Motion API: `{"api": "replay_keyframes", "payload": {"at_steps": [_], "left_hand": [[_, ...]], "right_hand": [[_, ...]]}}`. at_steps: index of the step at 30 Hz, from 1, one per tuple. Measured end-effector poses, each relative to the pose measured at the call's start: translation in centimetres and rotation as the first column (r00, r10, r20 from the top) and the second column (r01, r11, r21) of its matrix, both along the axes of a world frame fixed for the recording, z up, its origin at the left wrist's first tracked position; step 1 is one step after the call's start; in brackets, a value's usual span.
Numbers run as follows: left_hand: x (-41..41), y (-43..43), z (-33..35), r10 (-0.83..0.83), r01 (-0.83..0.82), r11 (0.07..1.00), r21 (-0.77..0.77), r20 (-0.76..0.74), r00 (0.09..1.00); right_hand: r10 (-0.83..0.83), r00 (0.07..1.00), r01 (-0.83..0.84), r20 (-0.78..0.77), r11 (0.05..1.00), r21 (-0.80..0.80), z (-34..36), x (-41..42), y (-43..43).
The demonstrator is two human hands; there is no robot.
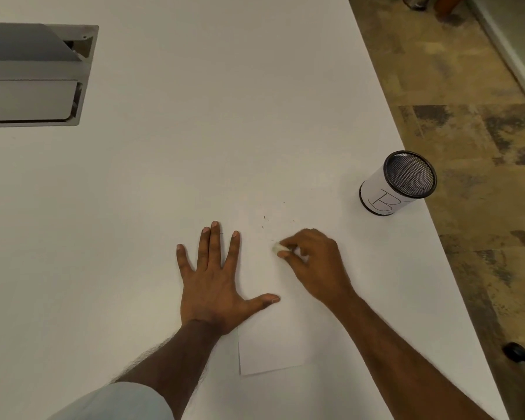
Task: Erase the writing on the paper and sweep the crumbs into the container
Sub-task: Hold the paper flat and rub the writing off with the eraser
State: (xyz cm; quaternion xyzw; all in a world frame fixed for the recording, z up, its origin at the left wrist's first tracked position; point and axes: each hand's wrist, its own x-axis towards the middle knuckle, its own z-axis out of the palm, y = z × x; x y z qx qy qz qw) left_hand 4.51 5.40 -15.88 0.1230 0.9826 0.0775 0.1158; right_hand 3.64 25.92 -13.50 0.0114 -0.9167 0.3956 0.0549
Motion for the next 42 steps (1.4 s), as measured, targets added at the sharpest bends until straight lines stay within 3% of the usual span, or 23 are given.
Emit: {"api": "replay_keyframes", "payload": {"at_steps": [5, 9, 15, 22, 27, 34, 39, 42], "left_hand": [[0.0, 0.0, 0.0, -0.006, 0.006, 1.000, -0.015, 0.000, 1.000], [0.1, 0.0, 0.1, -0.005, 0.005, 1.000, -0.005, -0.014, 1.000], [0.1, 0.1, -0.2, -0.008, 0.008, 1.000, 0.000, -0.017, 1.000], [0.1, 0.1, -0.1, -0.006, 0.006, 1.000, -0.011, -0.016, 1.000], [0.1, 0.2, -0.1, -0.006, 0.006, 1.000, 0.004, -0.023, 1.000], [0.1, 0.1, -0.2, -0.012, 0.012, 1.000, -0.005, -0.018, 1.000], [0.1, 0.1, 0.0, -0.007, 0.007, 1.000, 0.004, -0.018, 1.000], [0.1, 0.1, -0.1, -0.010, 0.010, 1.000, -0.013, -0.007, 1.000]], "right_hand": [[-0.154, 0.987, 0.157, -0.050, 0.985, 0.072, -0.5, -1.8, 2.2], [-0.223, 0.974, 0.224, -0.039, 0.974, 0.043, -0.5, -2.4, 2.2], [-0.056, 0.998, 0.056, -0.027, 0.998, 0.029, -0.8, 1.2, 0.0], [-0.252, 0.966, 0.256, -0.066, 0.964, 0.070, -1.0, -0.5, 0.6], [-0.091, 0.995, 0.093, -0.037, 0.994, 0.057, -1.1, 1.1, -1.6], [-0.311, 0.948, 0.316, -0.071, 0.946, 0.075, -0.8, -0.8, 0.6], [-0.117, 0.993, 0.118, -0.024, 0.992, 0.043, -0.8, 1.1, -2.2], [-0.181, 0.982, 0.187, -0.061, 0.975, 0.122, -1.0, -0.4, -0.2]]}}
